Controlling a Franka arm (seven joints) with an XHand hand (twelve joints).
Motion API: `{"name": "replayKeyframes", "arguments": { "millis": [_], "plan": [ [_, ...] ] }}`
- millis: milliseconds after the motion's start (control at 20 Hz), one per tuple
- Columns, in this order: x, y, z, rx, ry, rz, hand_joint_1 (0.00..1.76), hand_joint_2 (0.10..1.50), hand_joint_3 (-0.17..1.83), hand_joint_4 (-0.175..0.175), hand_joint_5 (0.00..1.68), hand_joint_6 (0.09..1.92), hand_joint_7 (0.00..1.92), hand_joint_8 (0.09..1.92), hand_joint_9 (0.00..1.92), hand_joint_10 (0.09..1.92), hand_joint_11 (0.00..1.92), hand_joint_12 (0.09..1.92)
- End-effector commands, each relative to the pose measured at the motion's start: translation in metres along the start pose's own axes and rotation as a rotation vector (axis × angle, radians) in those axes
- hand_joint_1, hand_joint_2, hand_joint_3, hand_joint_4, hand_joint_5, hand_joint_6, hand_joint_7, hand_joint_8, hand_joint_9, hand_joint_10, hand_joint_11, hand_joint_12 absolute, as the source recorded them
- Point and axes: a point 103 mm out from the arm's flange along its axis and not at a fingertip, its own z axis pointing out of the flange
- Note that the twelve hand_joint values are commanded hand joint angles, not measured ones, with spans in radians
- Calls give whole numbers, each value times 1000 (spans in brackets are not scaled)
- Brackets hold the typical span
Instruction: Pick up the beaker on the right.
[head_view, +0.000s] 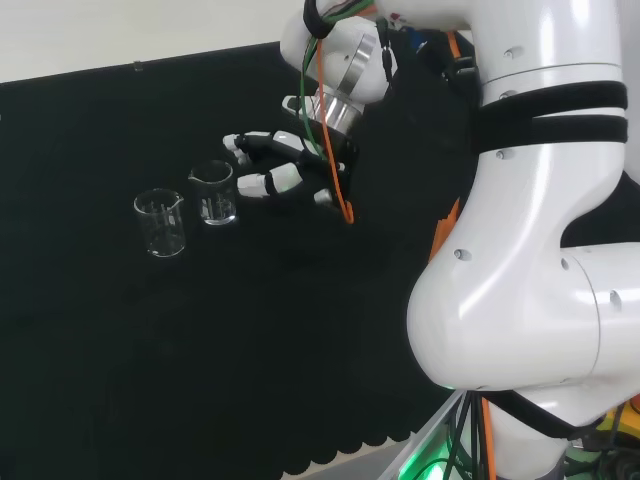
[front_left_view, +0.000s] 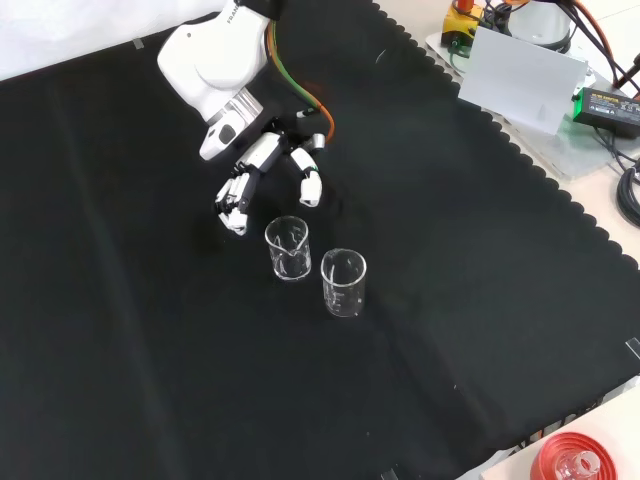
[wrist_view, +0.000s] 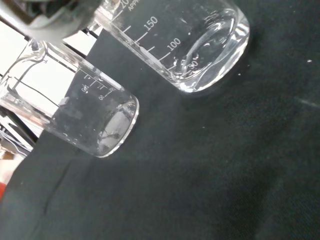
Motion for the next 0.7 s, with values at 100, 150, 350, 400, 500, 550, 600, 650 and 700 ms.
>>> {"name": "replayKeyframes", "arguments": {
  "millis": [100,150,350,400,500,550,600,650,700],
  "plan": [
    [6,13,13,-5,31,-4,756,493,628,-82,315,87,217,667,355,698,0,1187],
    [10,21,23,-5,24,-3,757,493,628,-81,316,87,217,667,356,698,0,1188],
    [10,19,23,-11,34,-10,758,494,626,-81,320,87,220,667,356,697,0,1190],
    [10,17,21,-13,36,-13,758,494,626,-81,320,87,221,667,357,696,0,1190],
    [7,11,17,-13,42,-15,759,494,625,-81,322,87,223,667,357,696,0,1191],
    [8,15,21,-6,33,-4,760,494,624,-81,323,87,224,667,357,695,0,1192],
    [9,16,22,-4,29,-1,761,494,624,-81,323,87,225,668,357,695,0,1192],
    [9,16,22,-7,31,1,762,494,623,-81,324,87,227,668,358,695,0,1193],
    [9,16,22,-10,34,1,762,494,623,-81,326,87,229,669,359,695,0,1193]
  ]
}}
